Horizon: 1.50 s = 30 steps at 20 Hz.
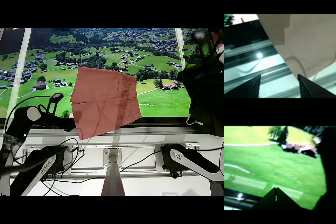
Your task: Fold the clothes and pants, and hang the long-sleeved shirts on hangers.
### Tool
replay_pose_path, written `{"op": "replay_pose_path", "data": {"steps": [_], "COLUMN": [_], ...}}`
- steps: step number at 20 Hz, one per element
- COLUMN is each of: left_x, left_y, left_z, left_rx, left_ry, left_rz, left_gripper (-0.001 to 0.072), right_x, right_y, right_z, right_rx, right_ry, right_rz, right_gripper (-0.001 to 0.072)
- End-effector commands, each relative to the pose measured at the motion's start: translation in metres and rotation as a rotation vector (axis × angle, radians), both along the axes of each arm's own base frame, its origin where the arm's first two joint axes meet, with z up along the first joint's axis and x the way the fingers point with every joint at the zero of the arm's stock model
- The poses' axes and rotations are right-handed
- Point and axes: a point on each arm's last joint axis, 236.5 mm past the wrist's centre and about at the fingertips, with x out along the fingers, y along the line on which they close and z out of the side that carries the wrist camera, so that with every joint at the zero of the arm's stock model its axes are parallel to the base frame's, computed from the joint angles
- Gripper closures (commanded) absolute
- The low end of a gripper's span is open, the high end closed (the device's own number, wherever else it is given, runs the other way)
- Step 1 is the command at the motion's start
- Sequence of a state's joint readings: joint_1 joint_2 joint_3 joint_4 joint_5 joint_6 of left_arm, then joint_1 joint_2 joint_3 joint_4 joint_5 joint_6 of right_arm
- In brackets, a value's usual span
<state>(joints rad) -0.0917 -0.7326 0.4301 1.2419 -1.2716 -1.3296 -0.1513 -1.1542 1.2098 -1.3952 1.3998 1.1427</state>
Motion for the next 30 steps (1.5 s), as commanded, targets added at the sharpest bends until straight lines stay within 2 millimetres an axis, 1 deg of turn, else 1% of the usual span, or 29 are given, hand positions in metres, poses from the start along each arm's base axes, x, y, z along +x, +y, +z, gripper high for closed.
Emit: {"op": "replay_pose_path", "data": {"steps": [1,2,3,4,6,8,9,10,14,16,18,19,21,22,24,25,26,27,28,30], "left_x": [-0.012,-0.011,-0.010,-0.008,0.000,0.010,0.013,0.014,0.014,0.014,0.014,0.014,0.014,0.015,0.020,0.023,0.026,0.028,0.030,0.034], "left_y": [-0.011,-0.011,-0.011,-0.011,-0.014,-0.018,-0.020,-0.021,-0.021,-0.021,-0.021,-0.021,-0.021,-0.021,-0.021,-0.020,-0.020,-0.020,-0.020,-0.019], "left_z": [-0.001,-0.001,-0.001,-0.001,-0.001,0.001,0.002,0.002,0.003,0.003,0.003,0.003,0.002,0.003,0.003,0.003,0.003,0.003,0.003,0.004], "left_rx": [-0.052,-0.051,-0.051,-0.051,-0.061,-0.080,-0.088,-0.094,-0.096,-0.096,-0.096,-0.096,-0.096,-0.096,-0.095,-0.094,-0.093,-0.093,-0.093,-0.093], "left_ry": [0.037,0.034,0.030,0.023,-0.008,-0.044,-0.055,-0.058,-0.059,-0.059,-0.059,-0.059,-0.059,-0.060,-0.080,-0.092,-0.104,-0.113,-0.117,-0.121], "left_rz": [-0.031,-0.030,-0.029,-0.025,-0.006,0.015,0.023,0.027,0.028,0.027,0.028,0.027,0.028,0.028,0.037,0.041,0.046,0.050,0.062,0.101], "left_gripper": [0.0165,0.0164,0.0165,0.0164,0.0164,0.0164,0.0164,0.0164,0.0164,0.0164,0.0164,0.0165,0.0164,0.0164,0.0164,0.0164,0.0164,0.0164,0.0164,0.0164], "right_x": [-0.046,-0.054,-0.062,-0.069,-0.086,-0.098,-0.101,-0.103,-0.119,-0.117,-0.108,-0.104,-0.102,-0.103,-0.111,-0.114,-0.114,-0.110,-0.104,-0.082], "right_y": [0.047,0.056,0.064,0.072,0.087,0.105,0.114,0.124,0.146,0.158,0.171,0.174,0.173,0.174,0.180,0.184,0.188,0.191,0.193,0.195], "right_z": [-0.051,-0.065,-0.079,-0.093,-0.114,-0.127,-0.132,-0.137,-0.163,-0.172,-0.172,-0.172,-0.172,-0.172,-0.168,-0.168,-0.170,-0.173,-0.173,-0.164], "right_rx": [0.418,0.478,0.516,0.548,0.581,0.611,0.627,0.644,0.629,0.656,0.714,0.728,0.729,0.727,0.732,0.727,0.718,0.706,0.696,0.692], "right_ry": [0.147,0.176,0.210,0.245,0.325,0.412,0.457,0.492,0.625,0.647,0.634,0.624,0.616,0.620,0.637,0.635,0.611,0.577,0.550,0.488], "right_rz": [-0.016,-0.062,-0.113,-0.171,-0.207,-0.196,-0.204,-0.200,-0.191,-0.209,-0.217,-0.232,-0.233,-0.226,-0.180,-0.144,-0.104,-0.071,-0.056,-0.032], "right_gripper": [0.0687,0.0525,0.0328,0.0272,0.0271,0.0238,0.0179,0.0155,0.0164,0.0166,0.0207,0.0211,0.0273,0.0277,0.0380,0.0401,0.0405,0.0536,0.0691,0.0690]}}
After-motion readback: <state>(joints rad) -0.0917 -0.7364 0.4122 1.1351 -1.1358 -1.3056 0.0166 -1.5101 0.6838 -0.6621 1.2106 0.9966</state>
